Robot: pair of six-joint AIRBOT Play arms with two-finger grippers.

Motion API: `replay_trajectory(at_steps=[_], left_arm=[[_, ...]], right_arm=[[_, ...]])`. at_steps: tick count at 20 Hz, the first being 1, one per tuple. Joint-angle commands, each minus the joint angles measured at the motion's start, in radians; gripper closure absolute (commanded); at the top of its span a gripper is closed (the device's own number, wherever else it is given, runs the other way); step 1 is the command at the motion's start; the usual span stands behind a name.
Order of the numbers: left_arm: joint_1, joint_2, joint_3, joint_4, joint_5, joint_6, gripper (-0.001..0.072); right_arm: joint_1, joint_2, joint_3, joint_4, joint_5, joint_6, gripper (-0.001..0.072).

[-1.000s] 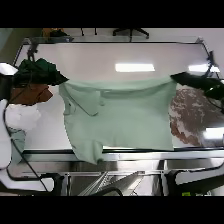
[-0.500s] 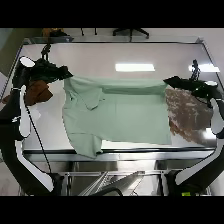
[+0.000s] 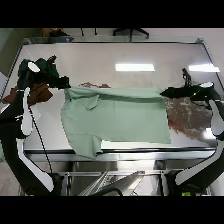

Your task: Fold the shirts.

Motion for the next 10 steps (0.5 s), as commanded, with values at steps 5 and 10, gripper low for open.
replay_trajectory(at_steps=[5,10], left_arm=[[-0.032,-0.018,-0.019,0.043,0.064,0.053,0.0694],[-0.009,-0.007,0.071,0.045,-0.110,0.004,0.0004]], right_arm=[[0.032,0.000,-0.054,-0.023,-0.062,0.009,0.0687],[0.002,0.056,-0.053,-0.024,0.043,0.032,0.0311]])
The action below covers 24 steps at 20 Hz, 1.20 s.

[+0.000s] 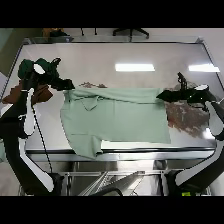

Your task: Fold the shirts.

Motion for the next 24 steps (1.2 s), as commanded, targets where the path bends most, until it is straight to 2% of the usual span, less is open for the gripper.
replay_trajectory(at_steps=[1,3,4,5,7,11,14,17,21,23,24], left_arm=[[0.037,0.006,0.119,0.004,-0.204,-0.076,0.0005],[0.096,0.043,0.158,-0.007,-0.338,-0.165,0.0004],[0.126,0.089,0.101,-0.027,-0.378,-0.197,0.0004],[0.151,0.142,0.014,-0.039,-0.407,-0.218,0.0004],[0.189,0.282,-0.252,-0.026,-0.412,-0.226,0.0005],[0.224,0.591,-0.882,-0.025,-0.223,-0.216,0.0004],[0.232,0.723,-1.198,-0.024,-0.146,-0.205,0.0004],[0.229,0.793,-1.366,-0.055,-0.026,-0.171,0.0005],[0.229,0.803,-1.466,-0.246,0.102,-0.056,0.0005],[0.229,0.780,-1.475,-0.337,0.121,0.002,0.0006],[0.229,0.761,-1.469,-0.387,0.115,0.034,0.0081]], right_arm=[[-0.047,0.075,-0.001,-0.013,0.113,0.043,0.0306],[-0.120,0.160,-0.001,-0.100,0.192,0.110,0.0294],[-0.158,0.198,-0.007,-0.182,0.223,0.154,0.0269],[-0.190,0.232,-0.028,-0.245,0.240,0.198,0.0197],[-0.256,0.307,-0.145,-0.306,0.239,0.220,0.0192],[-0.317,0.383,-0.444,-0.313,0.155,0.192,0.0192],[-0.315,0.357,-0.525,-0.311,0.140,0.171,0.0193],[-0.311,0.345,-0.527,-0.303,0.176,0.170,0.0192],[-0.263,0.344,-0.546,-0.304,0.183,0.167,0.0192],[-0.225,0.338,-0.560,-0.304,0.187,0.167,0.0192],[-0.203,0.335,-0.564,-0.303,0.195,0.167,0.0193]])
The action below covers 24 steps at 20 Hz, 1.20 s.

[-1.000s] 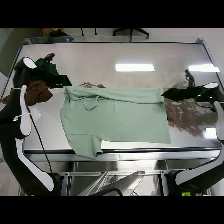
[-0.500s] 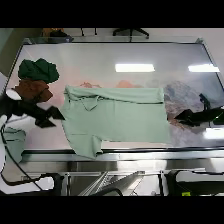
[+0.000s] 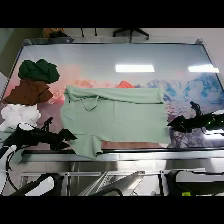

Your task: Fold the shirts.

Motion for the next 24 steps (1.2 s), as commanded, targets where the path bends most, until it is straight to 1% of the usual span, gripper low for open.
replay_trajectory(at_steps=[1,2,3,4,5,6,7,8,9,10,11,12,14,16,17,19,20,22,24], left_arm=[[0.001,-0.035,-0.028,-0.183,0.071,0.141,0.0244],[0.001,-0.052,-0.013,-0.230,0.059,0.185,0.0359],[0.000,-0.069,0.008,-0.259,0.043,0.204,0.0362],[-0.010,-0.082,0.030,-0.261,0.031,0.204,0.0365],[-0.016,-0.090,0.051,-0.259,0.022,0.206,0.0610],[-0.024,-0.090,0.071,-0.259,0.013,0.208,0.0694],[-0.027,-0.085,0.094,-0.260,-0.003,0.208,0.0695],[-0.032,-0.071,0.117,-0.255,-0.021,0.207,0.0695],[-0.032,-0.047,0.138,-0.238,-0.037,0.202,0.0695],[-0.032,-0.018,0.154,-0.219,-0.050,0.189,0.0695],[-0.032,0.016,0.165,-0.179,-0.055,0.159,0.0695],[-0.032,0.057,0.169,-0.129,-0.060,0.122,0.0695],[-0.032,0.138,0.169,-0.042,-0.090,0.074,0.0695],[-0.032,0.223,0.169,0.022,-0.132,0.031,0.0695],[-0.032,0.262,0.169,0.047,-0.150,0.016,0.0695],[-0.032,0.338,0.169,0.123,-0.167,-0.041,0.0695],[-0.032,0.370,0.169,0.143,-0.173,-0.053,0.0695],[-0.034,0.405,0.169,0.137,-0.167,-0.056,0.0695],[-0.035,0.393,0.171,0.092,-0.120,-0.048,0.0695]], right_arm=[[0.064,-0.010,-0.019,-0.012,0.008,-0.003,0.0193],[0.084,-0.010,-0.019,-0.010,0.015,-0.002,0.0193],[0.104,-0.010,-0.019,-0.011,0.018,0.007,0.0194],[0.119,-0.010,-0.019,-0.007,0.023,0.008,0.0223],[0.134,-0.010,-0.019,-0.003,0.034,0.008,0.0288],[0.146,-0.010,-0.019,-0.004,0.048,0.008,0.0291],[0.151,-0.010,-0.019,-0.004,0.073,0.008,0.0295],[0.152,-0.010,-0.019,-0.005,0.102,0.007,0.0375],[0.151,-0.010,-0.019,-0.007,0.135,0.008,0.0399],[0.150,-0.010,-0.019,-0.015,0.164,0.011,0.0408],[0.151,-0.009,-0.019,-0.031,0.181,0.025,0.0475],[0.151,-0.009,-0.019,-0.043,0.191,0.044,0.0575],[0.150,-0.002,-0.019,-0.097,0.193,0.071,0.0688],[0.130,0.018,-0.018,-0.134,0.177,0.099,0.0689],[0.107,0.025,-0.018,-0.136,0.172,0.108,0.0689],[0.039,0.028,-0.018,-0.146,0.171,0.142,0.0688],[0.006,0.028,-0.018,-0.140,0.171,0.145,0.0688],[-0.021,0.028,-0.017,-0.078,0.168,0.127,0.0688],[-0.017,0.028,-0.005,0.074,0.154,0.061,0.0688]])
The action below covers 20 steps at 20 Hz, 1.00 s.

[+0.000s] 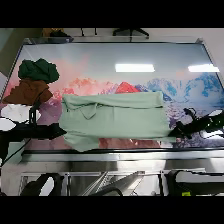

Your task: Fold the shirts.

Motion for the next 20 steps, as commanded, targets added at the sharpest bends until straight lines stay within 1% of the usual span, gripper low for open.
replay_trajectory(at_steps=[1,3,5,7,9,13,17,18,19,20], left_arm=[[-0.002,-0.002,0.017,-0.027,0.050,-0.002,0.0695],[-0.010,-0.101,0.092,-0.073,0.073,0.039,0.0695],[-0.027,-0.206,0.197,-0.076,0.111,0.054,0.0695],[-0.068,-0.318,0.321,-0.076,0.142,0.064,0.0695],[-0.116,-0.438,0.455,-0.076,0.153,0.087,0.0695],[-0.175,-0.686,0.714,-0.072,0.177,0.087,0.0695],[-0.176,-0.862,0.867,-0.073,0.219,0.088,0.0693],[-0.176,-0.903,0.905,-0.076,0.213,0.087,0.0693],[-0.179,-0.939,0.941,-0.079,0.195,0.087,0.0689],[-0.179,-0.973,0.978,-0.083,0.169,0.084,0.0459]], right_arm=[[-0.013,0.002,0.024,0.219,-0.037,-0.086,0.0688],[0.016,-0.003,0.072,0.361,-0.112,-0.148,0.0687],[0.057,-0.026,0.133,0.507,-0.183,-0.234,0.0688],[0.108,-0.071,0.192,0.601,-0.257,-0.279,0.0688],[0.162,-0.138,0.259,0.613,-0.319,-0.286,0.0688],[0.228,-0.274,0.344,0.613,-0.402,-0.294,0.0687],[0.239,-0.346,0.354,0.613,-0.405,-0.320,0.0681],[0.239,-0.351,0.354,0.612,-0.404,-0.340,0.0680],[0.239,-0.349,0.354,0.613,-0.404,-0.340,0.0660],[0.237,-0.344,0.358,0.613,-0.400,-0.340,0.0535]])
